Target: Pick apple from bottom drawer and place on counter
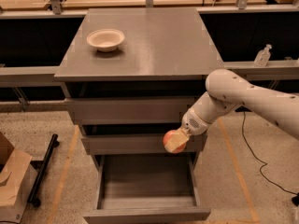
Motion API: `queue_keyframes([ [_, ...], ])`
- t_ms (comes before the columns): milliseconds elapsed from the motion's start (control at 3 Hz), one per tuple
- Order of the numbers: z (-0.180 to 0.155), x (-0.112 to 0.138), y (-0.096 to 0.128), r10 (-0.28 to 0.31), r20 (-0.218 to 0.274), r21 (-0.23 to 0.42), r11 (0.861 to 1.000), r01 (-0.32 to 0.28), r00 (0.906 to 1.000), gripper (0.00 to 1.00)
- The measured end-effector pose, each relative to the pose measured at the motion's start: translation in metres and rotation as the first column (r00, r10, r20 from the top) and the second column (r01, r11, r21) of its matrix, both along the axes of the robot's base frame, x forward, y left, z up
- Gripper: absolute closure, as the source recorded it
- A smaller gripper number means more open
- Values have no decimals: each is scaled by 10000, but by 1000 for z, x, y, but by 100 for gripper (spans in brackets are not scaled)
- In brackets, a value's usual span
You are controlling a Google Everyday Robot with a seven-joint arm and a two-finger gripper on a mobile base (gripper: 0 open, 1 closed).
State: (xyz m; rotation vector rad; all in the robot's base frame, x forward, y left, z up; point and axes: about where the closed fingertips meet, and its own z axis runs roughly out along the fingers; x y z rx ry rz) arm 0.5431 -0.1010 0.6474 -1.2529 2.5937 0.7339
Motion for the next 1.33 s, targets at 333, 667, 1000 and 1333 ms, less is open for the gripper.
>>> queue_keyframes([
  [333, 45, 19, -16, 202, 621, -623, 9979, -163, 9979, 100],
  [667, 95, 39, -34, 390, 1084, -974, 9948, -285, 9933, 100],
  [1000, 156, 64, -48, 553, 1671, -1102, 9932, -371, 9844, 100],
  [1333, 178, 75, -50, 459, 2116, -1027, 9944, -245, 9763, 100],
])
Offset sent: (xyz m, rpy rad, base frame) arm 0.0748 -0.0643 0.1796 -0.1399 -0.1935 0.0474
